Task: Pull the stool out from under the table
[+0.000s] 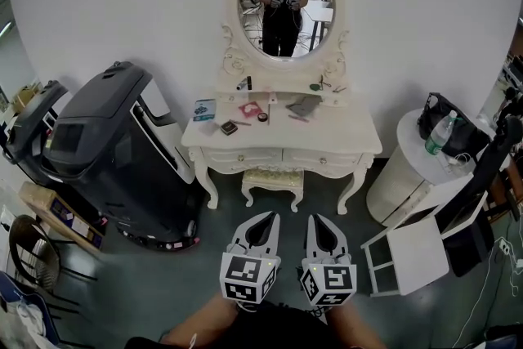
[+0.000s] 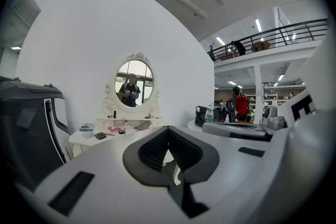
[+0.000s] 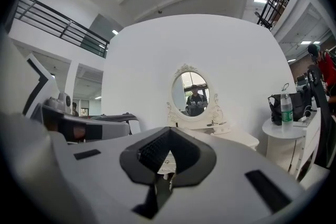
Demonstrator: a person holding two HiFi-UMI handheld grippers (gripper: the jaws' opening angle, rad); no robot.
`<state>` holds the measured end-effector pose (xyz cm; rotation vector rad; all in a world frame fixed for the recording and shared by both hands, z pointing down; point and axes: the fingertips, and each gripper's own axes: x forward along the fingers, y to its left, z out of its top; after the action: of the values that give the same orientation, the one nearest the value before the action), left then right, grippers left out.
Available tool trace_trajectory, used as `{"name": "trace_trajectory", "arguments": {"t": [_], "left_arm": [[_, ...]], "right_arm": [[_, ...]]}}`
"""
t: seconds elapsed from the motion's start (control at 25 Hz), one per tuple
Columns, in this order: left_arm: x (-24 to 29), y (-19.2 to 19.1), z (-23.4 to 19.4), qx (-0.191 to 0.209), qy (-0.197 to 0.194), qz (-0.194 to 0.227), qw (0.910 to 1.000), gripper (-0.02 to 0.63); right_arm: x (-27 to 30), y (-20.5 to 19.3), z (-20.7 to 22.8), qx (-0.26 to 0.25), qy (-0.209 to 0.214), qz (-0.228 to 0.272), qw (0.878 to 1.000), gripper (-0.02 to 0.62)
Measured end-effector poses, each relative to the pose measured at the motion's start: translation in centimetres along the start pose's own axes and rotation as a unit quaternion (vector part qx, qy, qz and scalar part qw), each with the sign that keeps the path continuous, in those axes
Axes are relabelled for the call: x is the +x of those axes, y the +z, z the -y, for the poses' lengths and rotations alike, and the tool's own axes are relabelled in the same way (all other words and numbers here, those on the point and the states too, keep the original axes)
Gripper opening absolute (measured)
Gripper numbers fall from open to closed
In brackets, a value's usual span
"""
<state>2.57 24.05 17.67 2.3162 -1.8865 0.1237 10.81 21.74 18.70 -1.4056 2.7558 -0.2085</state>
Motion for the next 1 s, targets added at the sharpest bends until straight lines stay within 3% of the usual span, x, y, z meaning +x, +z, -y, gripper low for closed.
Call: {"name": "trace_trajectory", "arguments": {"t": [0.32, 0.64, 0.84, 1.0], "left_arm": [[5.7, 1.2, -6.0, -0.023, 0.004, 0.012, 0.9997, 0.005], [10.6, -0.3, -10.1, -0.038, -0.002, -0.018, 0.9991, 0.006], [13.1, -0.3, -12.6, -0.075, -0.009, -0.033, 0.9966, 0.006], [14.2, -1.3, -14.6, -0.069, 0.000, -0.047, 0.9965, 0.005]], "right_arm": [[6.5, -0.2, 0.5, -0.008, 0.000, -0.012, 1.000, 0.002], [12.4, -2.2, 2.0, 0.003, -0.014, -0.038, 0.999, 0.002], [16.1, -2.5, 2.1, 0.025, -0.009, -0.043, 0.999, 0.002], [18.2, -3.6, 1.7, 0.017, -0.009, -0.055, 0.998, 0.002]]}}
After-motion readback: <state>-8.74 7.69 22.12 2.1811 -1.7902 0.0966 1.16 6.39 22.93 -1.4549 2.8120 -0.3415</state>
